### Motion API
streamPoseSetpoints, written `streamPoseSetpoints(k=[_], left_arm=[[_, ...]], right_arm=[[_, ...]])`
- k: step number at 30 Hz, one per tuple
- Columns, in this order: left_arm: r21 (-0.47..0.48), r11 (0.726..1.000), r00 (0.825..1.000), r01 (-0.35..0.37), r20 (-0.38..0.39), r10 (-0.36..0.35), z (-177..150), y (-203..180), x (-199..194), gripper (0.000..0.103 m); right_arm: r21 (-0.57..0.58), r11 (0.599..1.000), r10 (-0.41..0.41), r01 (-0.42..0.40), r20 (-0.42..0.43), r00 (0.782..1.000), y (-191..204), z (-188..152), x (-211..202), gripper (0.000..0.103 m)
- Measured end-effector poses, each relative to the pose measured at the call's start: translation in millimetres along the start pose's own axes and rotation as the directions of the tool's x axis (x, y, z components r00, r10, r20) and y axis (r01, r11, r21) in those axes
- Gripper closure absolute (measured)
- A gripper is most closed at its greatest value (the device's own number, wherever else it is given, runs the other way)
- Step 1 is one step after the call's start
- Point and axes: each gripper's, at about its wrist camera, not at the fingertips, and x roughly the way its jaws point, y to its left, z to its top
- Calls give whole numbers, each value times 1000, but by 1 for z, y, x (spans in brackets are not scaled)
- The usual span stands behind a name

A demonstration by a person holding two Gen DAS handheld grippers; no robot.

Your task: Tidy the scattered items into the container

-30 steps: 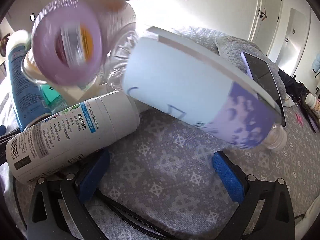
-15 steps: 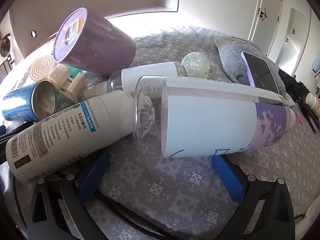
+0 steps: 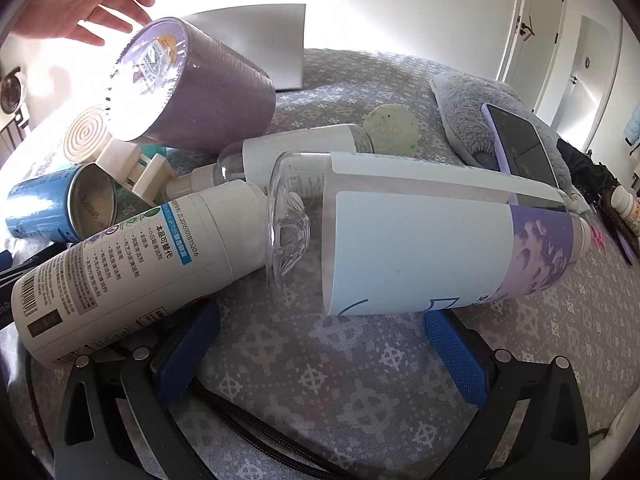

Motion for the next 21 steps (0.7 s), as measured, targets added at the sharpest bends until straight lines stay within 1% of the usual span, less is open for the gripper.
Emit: streamPoseSetpoints(k=[21], left_arm=[[0, 1000, 1000, 0, -1, 0, 3, 2, 2, 0]], right_arm=[[0, 1000, 0, 0, 0, 1000, 0, -1, -1, 0]])
